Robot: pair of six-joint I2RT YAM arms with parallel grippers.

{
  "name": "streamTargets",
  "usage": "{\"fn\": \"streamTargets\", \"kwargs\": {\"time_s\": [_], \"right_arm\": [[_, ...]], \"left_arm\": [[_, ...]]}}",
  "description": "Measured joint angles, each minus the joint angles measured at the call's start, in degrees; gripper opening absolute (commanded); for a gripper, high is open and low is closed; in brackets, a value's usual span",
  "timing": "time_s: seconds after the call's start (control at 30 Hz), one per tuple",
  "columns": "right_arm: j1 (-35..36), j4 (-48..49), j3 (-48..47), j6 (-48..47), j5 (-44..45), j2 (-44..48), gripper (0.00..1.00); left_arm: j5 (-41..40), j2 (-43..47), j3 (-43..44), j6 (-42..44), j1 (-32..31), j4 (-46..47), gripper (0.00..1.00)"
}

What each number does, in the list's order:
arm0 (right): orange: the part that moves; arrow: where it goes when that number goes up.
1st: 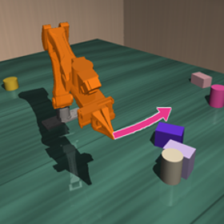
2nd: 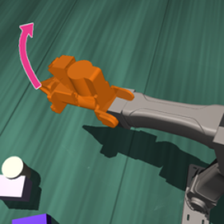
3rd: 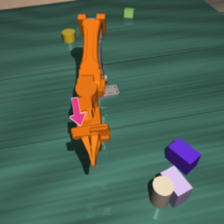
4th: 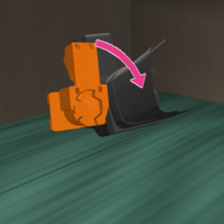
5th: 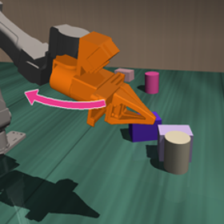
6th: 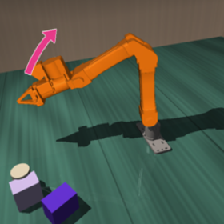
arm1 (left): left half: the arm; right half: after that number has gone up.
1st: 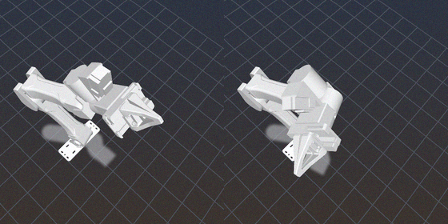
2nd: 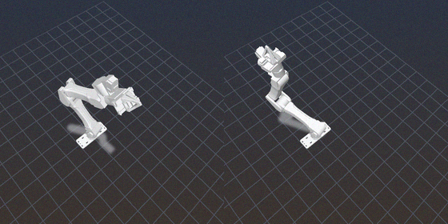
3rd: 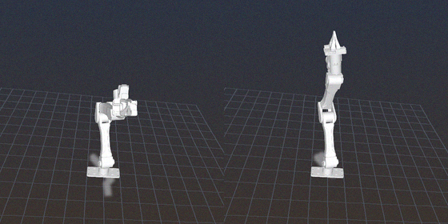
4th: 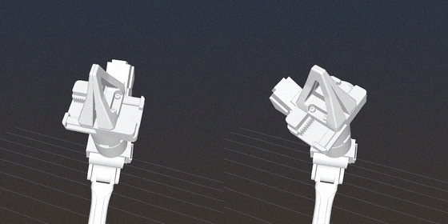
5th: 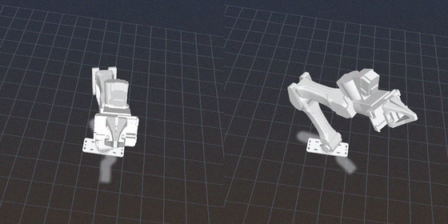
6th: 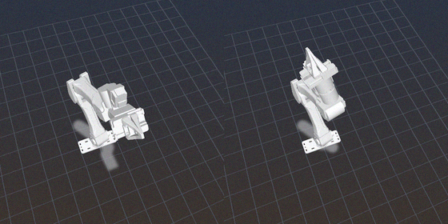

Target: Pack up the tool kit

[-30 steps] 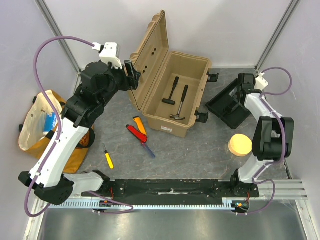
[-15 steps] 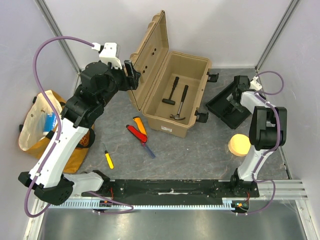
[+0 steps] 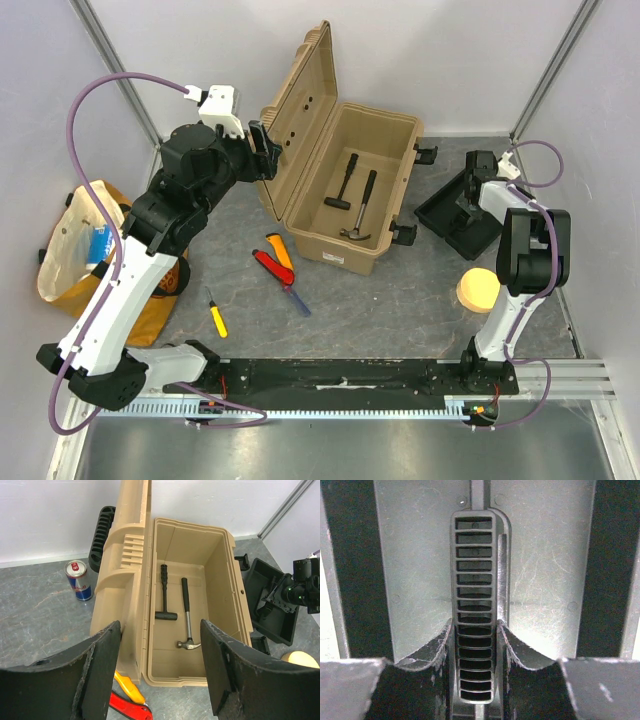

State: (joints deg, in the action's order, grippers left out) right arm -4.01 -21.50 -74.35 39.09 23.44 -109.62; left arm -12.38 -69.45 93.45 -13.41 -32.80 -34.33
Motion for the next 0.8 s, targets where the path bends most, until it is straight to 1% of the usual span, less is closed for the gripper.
{"fn": "streamTargets", "kwargs": {"time_s": [0.17,0.27,0.43,0.6,0.7,0.8], "right_arm": [[0.0,-0.9,-0.1,-1.5,1.1,0.6,0.0],[0.0,-2.8,-0.2,-3.3,2.5,2.8,0.0],[0.1,-6.1,-2.7,-6.1,5.0,10.0,0.0],[0.1,-6.6,-6.4,-8.5,7.8,18.7,0.0],[0.1,-7.6,-9.6,-9.4,7.6,22.4,0.0],[0.3,-8.9,-13.4,-9.6,5.4,23.8,0.0]], "left_arm": [[0.1,0.0,0.0,0.0,0.1,0.0,0.71],[0.1,0.1,0.0,0.0,0.1,0.0,0.71],[0.5,0.2,0.0,0.0,0.1,0.0,0.71],[0.6,0.3,0.0,0.0,0.1,0.0,0.71],[0.9,0.5,0.0,0.0,0.1,0.0,0.71],[1.0,0.8,0.0,0.0,0.1,0.0,0.71]]}}
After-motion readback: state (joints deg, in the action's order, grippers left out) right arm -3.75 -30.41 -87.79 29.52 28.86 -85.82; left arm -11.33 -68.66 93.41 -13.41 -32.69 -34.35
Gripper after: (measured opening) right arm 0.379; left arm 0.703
